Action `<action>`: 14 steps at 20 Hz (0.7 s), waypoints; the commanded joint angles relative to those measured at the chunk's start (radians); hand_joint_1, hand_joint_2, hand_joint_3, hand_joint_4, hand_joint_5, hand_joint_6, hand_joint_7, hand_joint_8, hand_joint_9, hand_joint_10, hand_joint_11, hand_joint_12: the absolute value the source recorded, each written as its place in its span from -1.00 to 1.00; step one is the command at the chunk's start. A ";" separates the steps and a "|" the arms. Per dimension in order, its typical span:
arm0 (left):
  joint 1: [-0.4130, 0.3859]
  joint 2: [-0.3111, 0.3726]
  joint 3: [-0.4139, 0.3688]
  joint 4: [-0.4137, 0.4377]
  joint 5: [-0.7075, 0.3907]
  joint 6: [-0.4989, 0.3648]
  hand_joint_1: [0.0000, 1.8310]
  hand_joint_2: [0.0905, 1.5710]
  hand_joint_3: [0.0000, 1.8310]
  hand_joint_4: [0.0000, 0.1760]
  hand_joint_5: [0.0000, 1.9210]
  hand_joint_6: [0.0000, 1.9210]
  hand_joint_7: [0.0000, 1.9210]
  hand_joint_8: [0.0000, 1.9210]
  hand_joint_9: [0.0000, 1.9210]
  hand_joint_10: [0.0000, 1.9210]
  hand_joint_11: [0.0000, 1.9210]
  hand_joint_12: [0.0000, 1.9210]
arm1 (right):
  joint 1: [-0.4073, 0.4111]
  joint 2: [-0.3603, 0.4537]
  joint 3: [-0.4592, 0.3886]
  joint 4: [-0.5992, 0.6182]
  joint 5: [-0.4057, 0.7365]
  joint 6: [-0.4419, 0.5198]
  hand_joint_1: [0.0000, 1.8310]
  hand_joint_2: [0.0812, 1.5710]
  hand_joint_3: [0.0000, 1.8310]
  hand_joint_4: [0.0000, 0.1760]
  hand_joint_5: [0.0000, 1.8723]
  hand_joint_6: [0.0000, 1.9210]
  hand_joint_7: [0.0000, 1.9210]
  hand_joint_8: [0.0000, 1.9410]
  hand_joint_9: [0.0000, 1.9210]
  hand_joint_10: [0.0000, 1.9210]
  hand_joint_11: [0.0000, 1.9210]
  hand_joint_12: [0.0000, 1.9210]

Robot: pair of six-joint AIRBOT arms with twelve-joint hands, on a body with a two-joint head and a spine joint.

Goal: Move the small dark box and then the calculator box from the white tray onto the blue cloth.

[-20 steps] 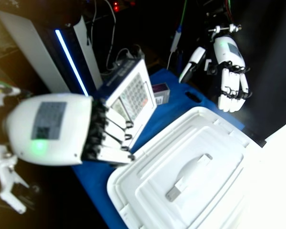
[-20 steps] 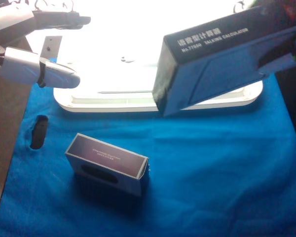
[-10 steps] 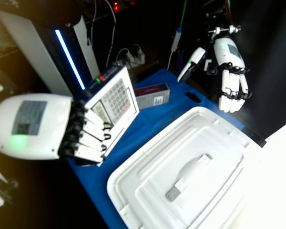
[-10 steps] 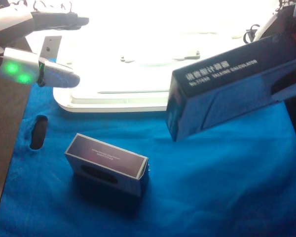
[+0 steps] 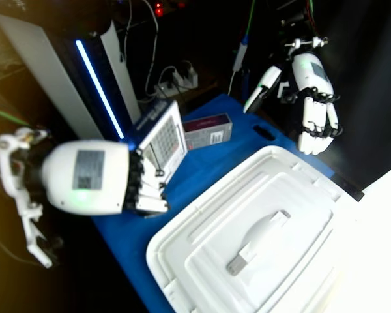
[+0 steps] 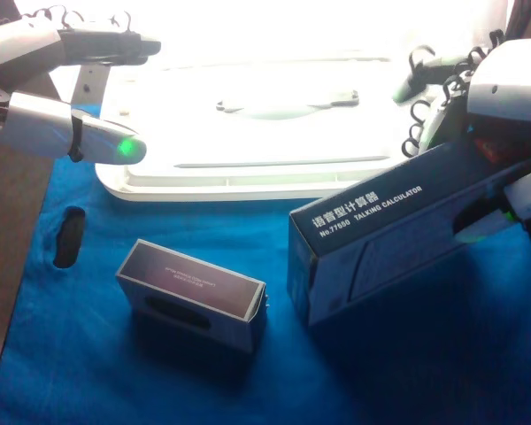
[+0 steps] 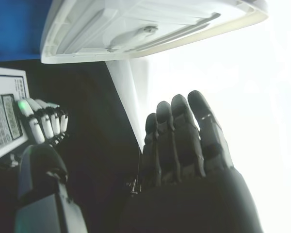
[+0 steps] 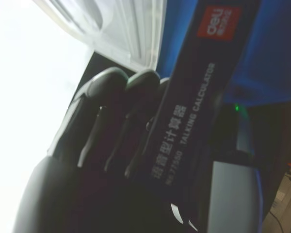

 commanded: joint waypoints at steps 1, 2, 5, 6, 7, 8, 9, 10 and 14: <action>-0.008 0.000 0.000 -0.040 -0.108 0.002 -0.40 0.06 -1.00 -1.00 -0.69 -1.00 -0.62 -1.00 -0.66 -1.00 -1.00 -0.17 | 0.008 -0.004 0.004 0.054 0.078 0.006 0.41 0.24 -1.00 -1.00 0.48 -0.95 0.31 -0.27 0.32 -0.55 -0.48 0.02; -0.008 -0.001 0.000 -0.040 -0.109 0.002 -0.40 0.05 -1.00 -1.00 -0.69 -0.99 -0.62 -1.00 -0.67 -1.00 -1.00 -0.17 | 0.001 -0.008 0.005 0.054 0.077 0.006 0.35 0.21 -1.00 -1.00 0.51 -0.88 0.29 -0.09 0.34 0.28 0.05 0.74; -0.008 -0.004 0.000 -0.040 -0.111 0.002 -0.39 0.06 -1.00 -1.00 -0.70 -1.00 -0.64 -1.00 -0.70 -1.00 -1.00 -0.23 | -0.013 -0.018 0.009 0.054 0.077 0.006 0.30 0.27 -1.00 -1.00 0.26 -0.36 0.23 -0.28 0.13 0.29 -0.06 0.83; -0.007 -0.004 0.000 -0.040 -0.112 0.002 -0.38 0.06 -1.00 -1.00 -0.69 -1.00 -0.64 -1.00 -0.69 -1.00 -1.00 -0.22 | -0.015 -0.020 0.010 0.054 0.077 0.006 0.30 0.28 -1.00 -1.00 0.24 -0.32 0.21 -0.26 0.09 0.38 -0.09 0.90; -0.007 -0.004 -0.001 -0.040 -0.112 0.002 -0.38 0.06 -1.00 -1.00 -0.69 -1.00 -0.63 -1.00 -0.68 -0.99 -1.00 -0.21 | -0.016 -0.021 0.010 0.054 0.077 0.006 0.30 0.28 -1.00 -1.00 0.24 -0.31 0.23 -0.44 0.11 0.19 -0.11 0.82; -0.007 -0.004 -0.001 -0.040 -0.113 0.002 -0.37 0.04 -1.00 -1.00 -0.68 -0.99 -0.63 -1.00 -0.68 -0.99 -1.00 -0.20 | -0.017 -0.022 0.010 0.054 0.077 0.006 0.23 0.19 -1.00 -1.00 0.08 -0.74 0.20 -0.73 0.10 -0.22 -0.26 0.60; -0.007 -0.004 -0.001 -0.040 -0.113 0.002 -0.36 0.03 -1.00 -1.00 -0.67 -0.99 -0.63 -1.00 -0.68 -0.99 -1.00 -0.20 | -0.017 -0.022 0.010 0.054 0.077 0.006 0.18 0.15 -1.00 -1.00 0.07 -0.93 0.17 -0.91 0.04 -0.55 -0.49 0.51; -0.007 -0.004 -0.001 -0.040 -0.113 0.002 -0.36 0.03 -1.00 -1.00 -0.68 -1.00 -0.63 -1.00 -0.68 -1.00 -1.00 -0.20 | -0.017 -0.022 0.010 0.054 0.077 0.006 0.16 0.12 -1.00 -1.00 0.06 -0.98 0.14 -0.98 0.09 -0.71 -0.44 0.50; -0.005 -0.005 -0.001 -0.040 -0.113 0.002 -0.36 0.01 -1.00 -1.00 -0.66 -0.99 -0.62 -0.99 -0.67 -0.99 -1.00 -0.22 | -0.016 -0.022 0.007 0.054 0.077 0.006 0.03 -0.01 -1.00 -1.00 -0.10 -1.00 -0.11 -0.99 -0.22 -0.97 -0.99 0.18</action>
